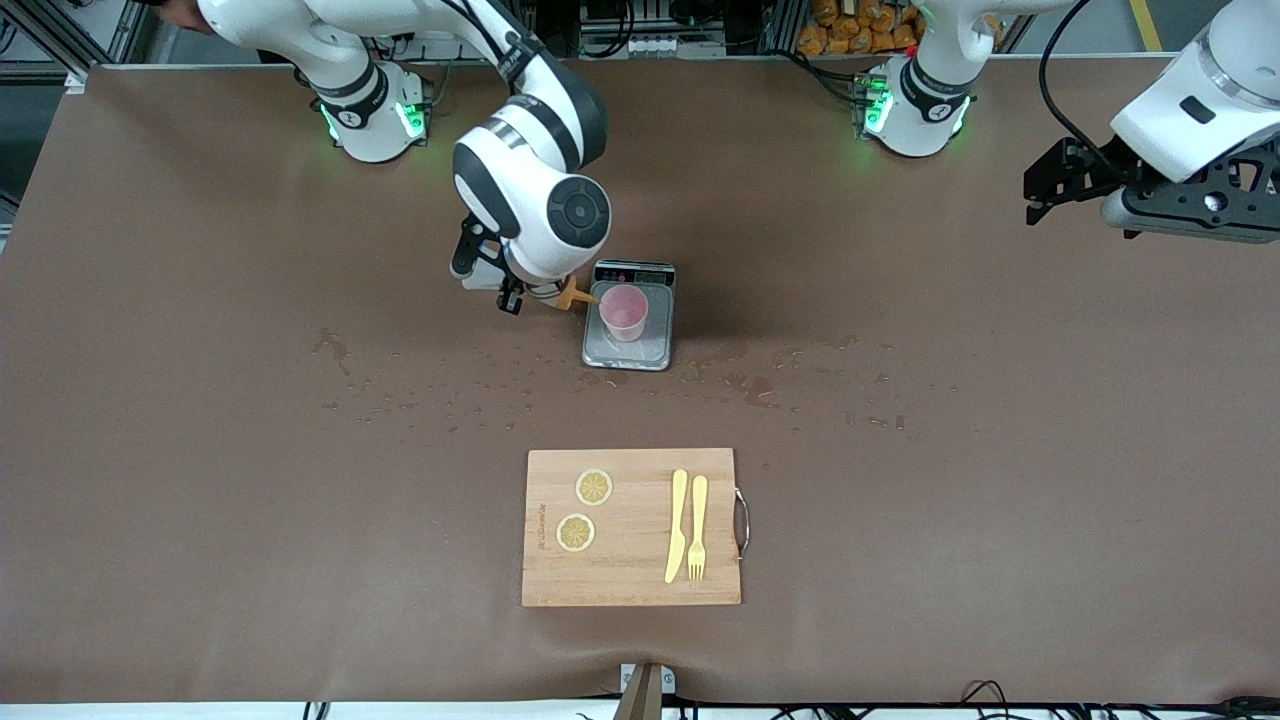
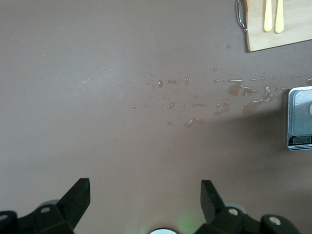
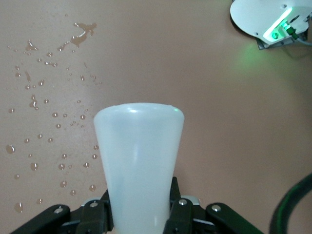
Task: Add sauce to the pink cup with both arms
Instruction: 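Tilt the bottle nozzle into the pink cup with the right gripper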
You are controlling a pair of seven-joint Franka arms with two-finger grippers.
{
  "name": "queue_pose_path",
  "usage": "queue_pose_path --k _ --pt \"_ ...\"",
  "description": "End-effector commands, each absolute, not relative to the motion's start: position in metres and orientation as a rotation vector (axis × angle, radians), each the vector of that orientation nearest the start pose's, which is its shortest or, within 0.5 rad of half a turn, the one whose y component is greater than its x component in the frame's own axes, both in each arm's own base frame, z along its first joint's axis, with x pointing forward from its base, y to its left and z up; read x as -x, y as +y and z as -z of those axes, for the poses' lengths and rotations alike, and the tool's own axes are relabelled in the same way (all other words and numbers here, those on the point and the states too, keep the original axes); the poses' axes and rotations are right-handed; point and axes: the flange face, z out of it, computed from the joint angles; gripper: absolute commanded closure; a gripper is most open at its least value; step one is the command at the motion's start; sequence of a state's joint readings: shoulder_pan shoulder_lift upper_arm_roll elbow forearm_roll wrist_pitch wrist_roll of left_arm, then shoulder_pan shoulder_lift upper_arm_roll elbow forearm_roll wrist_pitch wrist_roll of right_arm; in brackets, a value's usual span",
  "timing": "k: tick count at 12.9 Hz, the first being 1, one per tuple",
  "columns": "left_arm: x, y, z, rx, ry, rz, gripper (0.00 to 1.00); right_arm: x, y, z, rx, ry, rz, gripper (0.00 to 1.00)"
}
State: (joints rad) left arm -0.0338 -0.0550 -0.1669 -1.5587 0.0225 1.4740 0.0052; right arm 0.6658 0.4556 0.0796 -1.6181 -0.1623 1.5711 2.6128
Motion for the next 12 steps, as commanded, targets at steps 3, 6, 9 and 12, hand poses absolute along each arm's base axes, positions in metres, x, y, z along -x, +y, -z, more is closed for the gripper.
queue_pose_path --k 3,6,9,12 --pt "-0.510 -0.094 -0.658 3.063 0.402 -0.059 0.00 -0.468 0.422 -0.328 2.241 2.869 0.482 0.60" --pt "-0.510 -0.088 -0.660 3.078 0.364 -0.053 0.00 -0.463 0.427 -0.325 2.260 2.861 0.494 0.64" --pt "-0.509 -0.088 -0.660 3.080 0.358 -0.053 0.00 -0.467 0.423 -0.332 2.254 2.860 0.479 0.65" --pt "-0.508 -0.096 -0.659 3.077 0.376 -0.062 0.00 -0.483 0.406 -0.356 2.184 2.865 0.387 0.63"
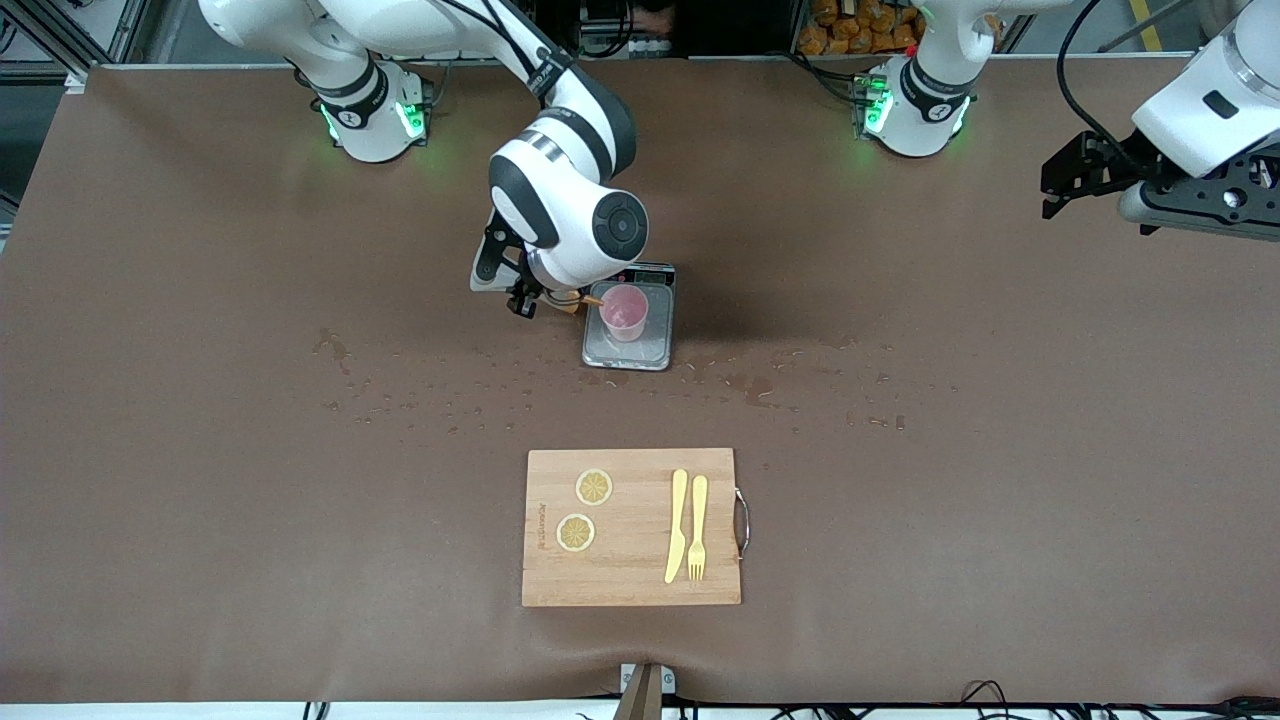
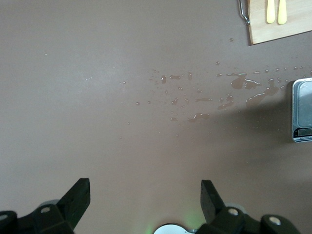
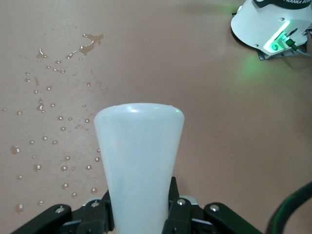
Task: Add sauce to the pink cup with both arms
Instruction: 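Tilt the bottle nozzle into the pink cup with the right gripper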
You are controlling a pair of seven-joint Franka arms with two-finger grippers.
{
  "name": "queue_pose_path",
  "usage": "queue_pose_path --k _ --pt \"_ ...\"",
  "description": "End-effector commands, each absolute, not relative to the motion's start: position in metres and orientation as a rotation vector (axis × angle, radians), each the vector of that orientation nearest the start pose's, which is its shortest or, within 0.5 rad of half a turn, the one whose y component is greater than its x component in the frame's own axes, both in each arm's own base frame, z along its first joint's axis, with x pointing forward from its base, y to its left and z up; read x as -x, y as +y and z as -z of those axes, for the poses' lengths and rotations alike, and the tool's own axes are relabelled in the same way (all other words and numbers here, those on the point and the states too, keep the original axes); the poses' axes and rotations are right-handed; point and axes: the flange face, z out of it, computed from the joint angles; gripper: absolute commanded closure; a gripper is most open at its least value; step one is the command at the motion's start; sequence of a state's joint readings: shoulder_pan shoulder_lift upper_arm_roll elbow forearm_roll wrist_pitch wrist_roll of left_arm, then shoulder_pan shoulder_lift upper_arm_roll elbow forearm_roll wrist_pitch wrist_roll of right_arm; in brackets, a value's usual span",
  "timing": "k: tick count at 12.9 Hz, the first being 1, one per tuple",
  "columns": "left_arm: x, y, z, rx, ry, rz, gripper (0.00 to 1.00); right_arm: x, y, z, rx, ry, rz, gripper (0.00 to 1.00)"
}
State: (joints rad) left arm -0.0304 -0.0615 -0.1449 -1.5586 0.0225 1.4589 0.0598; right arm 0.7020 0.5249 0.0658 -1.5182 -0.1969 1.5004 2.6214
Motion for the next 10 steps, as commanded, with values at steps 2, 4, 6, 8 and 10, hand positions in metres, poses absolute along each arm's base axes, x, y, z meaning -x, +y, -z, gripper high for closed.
queue_pose_path --k 2,4,6,8,10 --pt "-0.509 -0.097 -0.657 3.076 0.379 -0.066 0.00 -0.492 0.398 -0.367 -1.635 -2.145 -0.223 0.63" --pt "-0.509 -0.097 -0.656 3.076 0.379 -0.069 0.00 -0.498 0.383 -0.375 -1.689 -2.212 -0.165 0.63" --pt "-0.510 -0.095 -0.653 3.077 0.374 -0.078 0.00 -0.502 0.369 -0.388 -1.751 -2.268 -0.072 0.63" --pt "-0.512 -0.092 -0.650 3.078 0.360 -0.088 0.00 -0.508 0.346 -0.393 -1.828 -2.325 0.050 0.63" --pt "-0.510 -0.089 -0.651 3.080 0.327 -0.106 0.00 -0.515 0.328 -0.398 -1.888 -2.349 0.155 0.63"
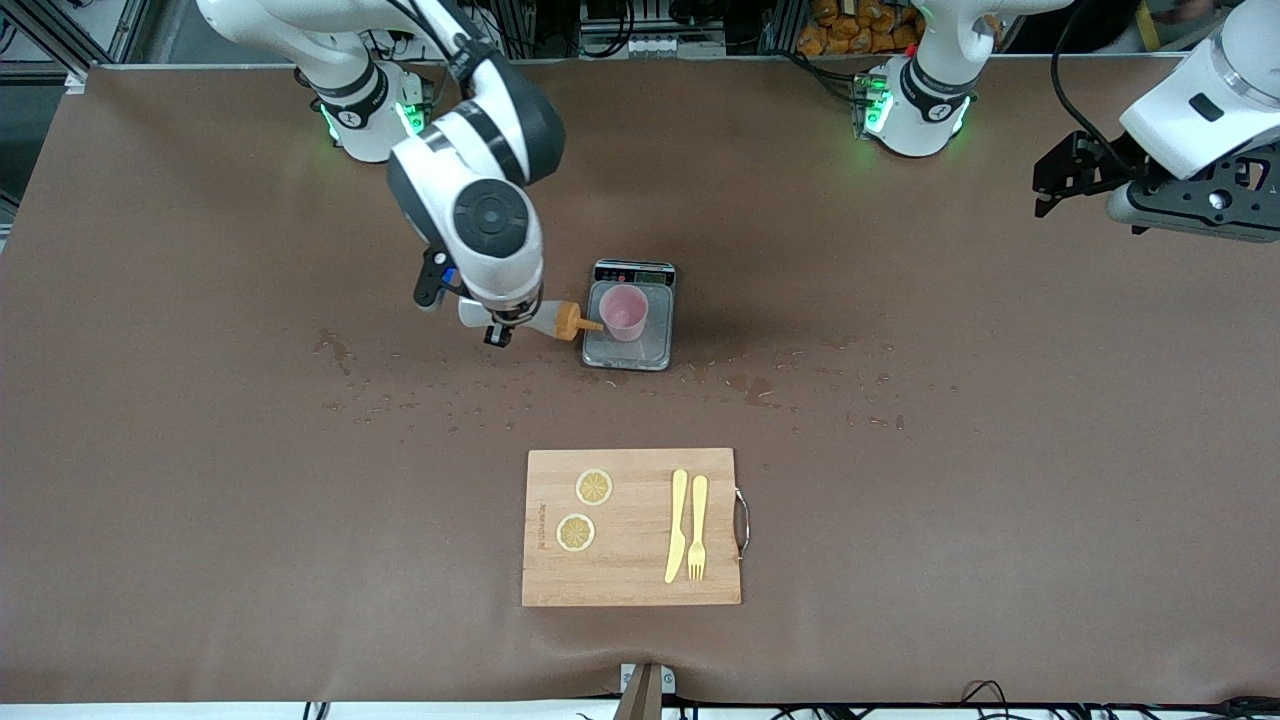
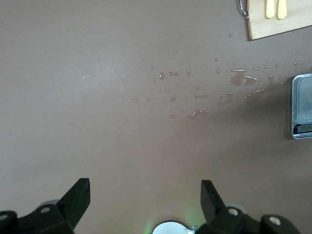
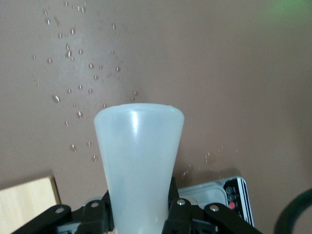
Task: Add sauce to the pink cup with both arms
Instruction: 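Tilt the bottle nozzle into the pink cup with the right gripper, then carry the sauce bottle back beside the scale with the right gripper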
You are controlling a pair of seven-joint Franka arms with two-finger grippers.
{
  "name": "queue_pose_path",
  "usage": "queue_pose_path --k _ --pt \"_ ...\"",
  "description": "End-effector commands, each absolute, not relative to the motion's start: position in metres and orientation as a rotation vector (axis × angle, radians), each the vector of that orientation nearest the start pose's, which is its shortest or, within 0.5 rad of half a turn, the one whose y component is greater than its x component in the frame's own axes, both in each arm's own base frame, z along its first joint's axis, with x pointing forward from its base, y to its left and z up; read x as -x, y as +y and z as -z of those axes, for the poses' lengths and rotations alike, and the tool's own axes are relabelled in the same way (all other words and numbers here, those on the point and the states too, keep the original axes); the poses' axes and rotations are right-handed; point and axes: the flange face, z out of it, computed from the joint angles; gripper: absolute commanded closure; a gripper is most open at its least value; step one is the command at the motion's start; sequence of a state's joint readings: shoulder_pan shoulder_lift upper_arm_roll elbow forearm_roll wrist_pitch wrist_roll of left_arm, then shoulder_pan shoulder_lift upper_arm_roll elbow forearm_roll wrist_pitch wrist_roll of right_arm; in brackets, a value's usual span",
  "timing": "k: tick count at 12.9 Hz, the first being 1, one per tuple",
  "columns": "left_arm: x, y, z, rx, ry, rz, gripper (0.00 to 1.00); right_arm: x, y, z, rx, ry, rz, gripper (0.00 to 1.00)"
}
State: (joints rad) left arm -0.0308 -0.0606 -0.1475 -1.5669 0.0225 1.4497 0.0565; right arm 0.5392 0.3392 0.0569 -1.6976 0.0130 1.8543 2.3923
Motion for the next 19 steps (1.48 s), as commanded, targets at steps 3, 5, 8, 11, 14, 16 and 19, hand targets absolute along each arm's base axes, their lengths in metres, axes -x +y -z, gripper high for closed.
queue_pose_path --k 3,5,8,11,14,16,19 --pt "-0.510 -0.085 -0.654 3.083 0.303 -0.099 0.00 -0.526 0.299 -0.409 2.022 2.478 -0.292 0.63" --pt "-0.510 -0.088 -0.652 3.083 0.303 -0.104 0.00 -0.529 0.275 -0.417 2.004 2.406 -0.398 0.63" --pt "-0.511 -0.094 -0.650 3.080 0.305 -0.107 0.00 -0.535 0.229 -0.417 2.002 2.273 -0.557 0.63" --pt "-0.510 -0.095 -0.649 3.080 0.298 -0.109 0.00 -0.541 0.183 -0.406 2.013 2.148 -0.659 0.63" --pt "-0.511 -0.092 -0.650 3.083 0.291 -0.110 0.00 -0.548 0.146 -0.403 1.981 2.062 -0.751 0.63" --pt "-0.510 -0.093 -0.648 3.084 0.260 -0.116 0.00 -0.550 0.126 -0.402 1.981 2.016 -0.796 0.63" --pt "-0.509 -0.094 -0.652 3.090 0.197 -0.094 0.00 -0.554 0.086 -0.398 1.950 1.961 -0.855 0.63"
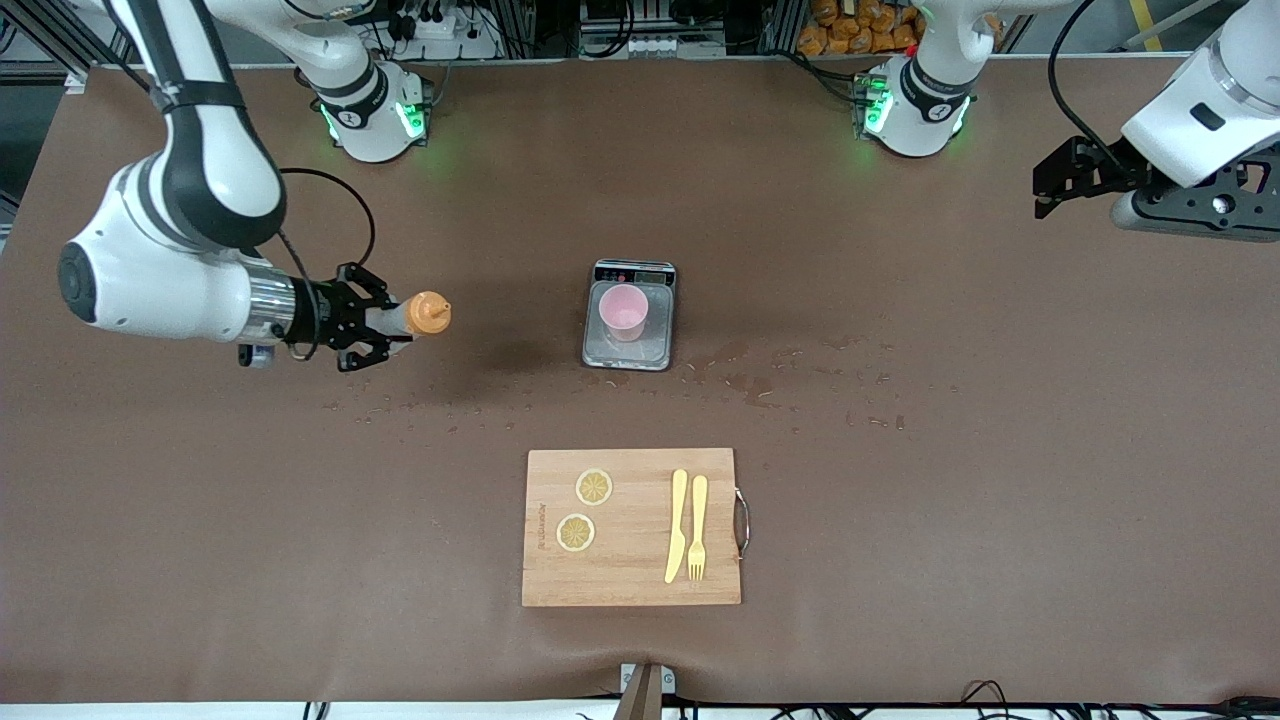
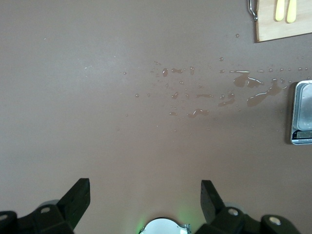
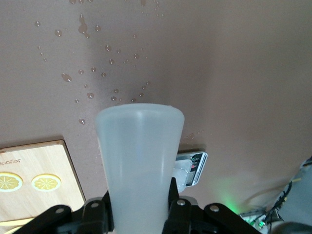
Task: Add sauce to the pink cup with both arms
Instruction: 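Carry the sauce bottle back beside the scale with the right gripper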
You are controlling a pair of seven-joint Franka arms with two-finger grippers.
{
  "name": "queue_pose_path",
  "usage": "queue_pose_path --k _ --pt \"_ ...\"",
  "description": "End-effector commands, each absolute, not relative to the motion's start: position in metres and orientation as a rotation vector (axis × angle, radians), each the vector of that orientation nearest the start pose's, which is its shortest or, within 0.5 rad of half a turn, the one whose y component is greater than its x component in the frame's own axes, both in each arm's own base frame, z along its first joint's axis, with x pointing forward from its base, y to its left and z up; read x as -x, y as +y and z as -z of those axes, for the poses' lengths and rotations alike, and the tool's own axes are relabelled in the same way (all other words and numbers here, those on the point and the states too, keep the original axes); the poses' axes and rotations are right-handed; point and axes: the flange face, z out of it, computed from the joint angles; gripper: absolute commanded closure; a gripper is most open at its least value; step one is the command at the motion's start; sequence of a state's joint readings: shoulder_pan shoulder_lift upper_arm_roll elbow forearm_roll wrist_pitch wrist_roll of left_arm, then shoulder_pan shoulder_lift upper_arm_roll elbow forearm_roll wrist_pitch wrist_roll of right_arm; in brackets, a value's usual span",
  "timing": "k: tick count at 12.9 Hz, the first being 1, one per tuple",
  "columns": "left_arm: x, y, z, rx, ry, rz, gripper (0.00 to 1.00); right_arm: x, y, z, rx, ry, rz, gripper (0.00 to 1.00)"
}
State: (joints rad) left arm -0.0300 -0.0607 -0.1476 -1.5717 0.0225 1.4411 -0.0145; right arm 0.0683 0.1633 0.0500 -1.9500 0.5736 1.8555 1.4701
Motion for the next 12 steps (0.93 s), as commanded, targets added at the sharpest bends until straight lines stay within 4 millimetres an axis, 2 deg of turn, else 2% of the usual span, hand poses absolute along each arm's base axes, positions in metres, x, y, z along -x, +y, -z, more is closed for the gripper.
queue_pose_path --k 1,4,6,8,12 --pt "-0.507 -0.094 -0.655 3.106 0.176 -0.087 0.00 -0.554 0.067 -0.395 1.934 1.931 -0.886 0.63" --pt "-0.507 -0.101 -0.656 3.122 0.167 -0.081 0.00 -0.553 0.019 -0.381 1.924 1.843 -0.948 0.63" --pt "-0.505 -0.109 -0.656 3.118 0.176 -0.085 0.00 -0.549 -0.019 -0.365 1.922 1.778 -0.984 0.63" --pt "-0.505 -0.110 -0.654 3.117 0.179 -0.092 0.00 -0.545 -0.057 -0.337 1.900 1.719 -1.015 0.63" --pt "-0.505 -0.116 -0.651 3.115 0.198 -0.102 0.00 -0.539 -0.114 -0.282 1.800 1.573 -1.101 0.60"
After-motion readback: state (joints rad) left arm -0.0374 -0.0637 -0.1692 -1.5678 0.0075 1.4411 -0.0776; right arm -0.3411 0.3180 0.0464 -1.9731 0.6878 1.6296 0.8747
